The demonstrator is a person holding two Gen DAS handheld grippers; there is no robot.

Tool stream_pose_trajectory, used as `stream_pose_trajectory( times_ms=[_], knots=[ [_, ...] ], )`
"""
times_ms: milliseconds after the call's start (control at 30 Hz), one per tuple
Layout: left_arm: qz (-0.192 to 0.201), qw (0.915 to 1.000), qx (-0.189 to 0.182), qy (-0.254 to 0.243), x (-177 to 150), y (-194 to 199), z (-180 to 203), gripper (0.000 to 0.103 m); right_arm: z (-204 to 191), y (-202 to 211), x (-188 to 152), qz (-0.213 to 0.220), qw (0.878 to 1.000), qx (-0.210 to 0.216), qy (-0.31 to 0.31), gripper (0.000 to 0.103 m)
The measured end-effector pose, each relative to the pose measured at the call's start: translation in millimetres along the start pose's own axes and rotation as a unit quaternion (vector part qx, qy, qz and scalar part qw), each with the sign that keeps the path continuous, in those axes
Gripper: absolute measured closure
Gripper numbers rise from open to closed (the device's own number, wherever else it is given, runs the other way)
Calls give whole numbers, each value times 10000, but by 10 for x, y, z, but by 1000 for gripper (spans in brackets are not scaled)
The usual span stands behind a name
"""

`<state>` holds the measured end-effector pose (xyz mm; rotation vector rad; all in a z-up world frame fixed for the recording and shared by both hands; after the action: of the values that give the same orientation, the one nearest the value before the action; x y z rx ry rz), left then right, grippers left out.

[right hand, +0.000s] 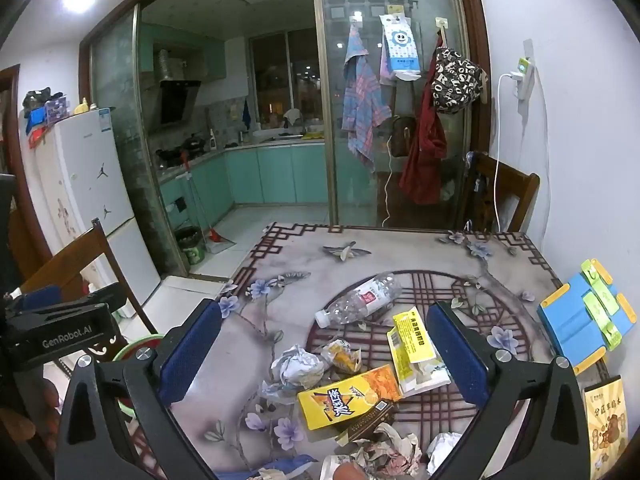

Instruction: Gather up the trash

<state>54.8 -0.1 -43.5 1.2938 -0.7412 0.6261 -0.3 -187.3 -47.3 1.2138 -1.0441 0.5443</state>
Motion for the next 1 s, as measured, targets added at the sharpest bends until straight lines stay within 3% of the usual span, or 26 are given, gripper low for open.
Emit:
stream_pose_trajectory(
  times_ms=[1000],
  knots=[
    [33, 10000, 18, 9, 61, -1, 29, 0, 12, -51, -9, -5, 10000, -7, 15, 0]
  ],
)
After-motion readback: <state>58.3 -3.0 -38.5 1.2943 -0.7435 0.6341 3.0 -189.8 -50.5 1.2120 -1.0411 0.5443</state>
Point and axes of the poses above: each gripper's, at about its wrist camera, not at the fingertips, and y roughly against the way its jaws point, z to its right, x to its top, the point moved 7 cm from there along -y, roughly the way its jaws point, and after that the axes turned 10 degrees about -x, right-handed, at the moved point
